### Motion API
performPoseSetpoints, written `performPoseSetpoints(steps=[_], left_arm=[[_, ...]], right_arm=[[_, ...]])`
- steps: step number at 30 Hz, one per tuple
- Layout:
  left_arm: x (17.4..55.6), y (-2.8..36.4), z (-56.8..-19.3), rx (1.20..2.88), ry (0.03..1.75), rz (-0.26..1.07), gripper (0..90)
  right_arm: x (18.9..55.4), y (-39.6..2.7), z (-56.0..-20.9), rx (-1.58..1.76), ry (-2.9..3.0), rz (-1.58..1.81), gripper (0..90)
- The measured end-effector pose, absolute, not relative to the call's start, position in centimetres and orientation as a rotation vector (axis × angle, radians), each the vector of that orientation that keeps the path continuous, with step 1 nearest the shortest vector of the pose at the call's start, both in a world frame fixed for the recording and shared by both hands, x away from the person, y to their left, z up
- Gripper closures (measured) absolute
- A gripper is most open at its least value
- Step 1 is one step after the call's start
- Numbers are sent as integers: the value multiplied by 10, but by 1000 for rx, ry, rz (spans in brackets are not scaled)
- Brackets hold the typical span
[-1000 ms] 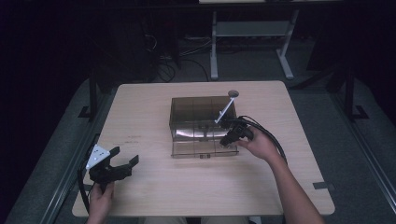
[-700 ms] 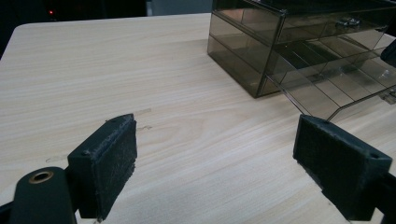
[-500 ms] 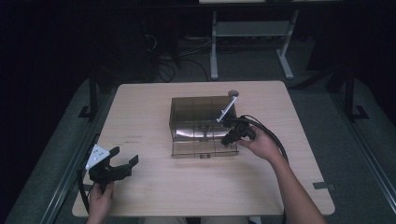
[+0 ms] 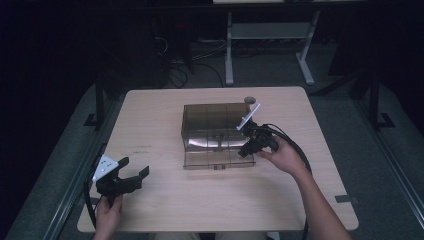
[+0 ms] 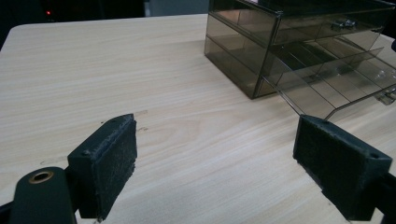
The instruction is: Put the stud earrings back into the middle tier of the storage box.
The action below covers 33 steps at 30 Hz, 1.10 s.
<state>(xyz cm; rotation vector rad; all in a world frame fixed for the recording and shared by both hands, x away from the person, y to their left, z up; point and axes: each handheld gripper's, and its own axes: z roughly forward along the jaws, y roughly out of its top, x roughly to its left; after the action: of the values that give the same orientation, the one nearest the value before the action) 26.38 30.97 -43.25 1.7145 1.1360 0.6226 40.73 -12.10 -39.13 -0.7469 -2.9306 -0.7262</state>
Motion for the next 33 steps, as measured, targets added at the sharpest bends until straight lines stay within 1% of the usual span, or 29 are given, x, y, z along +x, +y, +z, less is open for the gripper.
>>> performPoseSetpoints(steps=[6, 26, 33], left_arm=[[264, 311, -432, 1708, 1136, 625, 131], [264, 310, -432, 1711, 1135, 624, 130], [264, 309, -433, 1708, 1135, 623, 130]], right_arm=[[404, -128, -394, -772, -2912, -739, 704], [392, -149, -380, -811, -2921, -769, 637], [386, -161, -383, -850, -2906, -792, 609]])
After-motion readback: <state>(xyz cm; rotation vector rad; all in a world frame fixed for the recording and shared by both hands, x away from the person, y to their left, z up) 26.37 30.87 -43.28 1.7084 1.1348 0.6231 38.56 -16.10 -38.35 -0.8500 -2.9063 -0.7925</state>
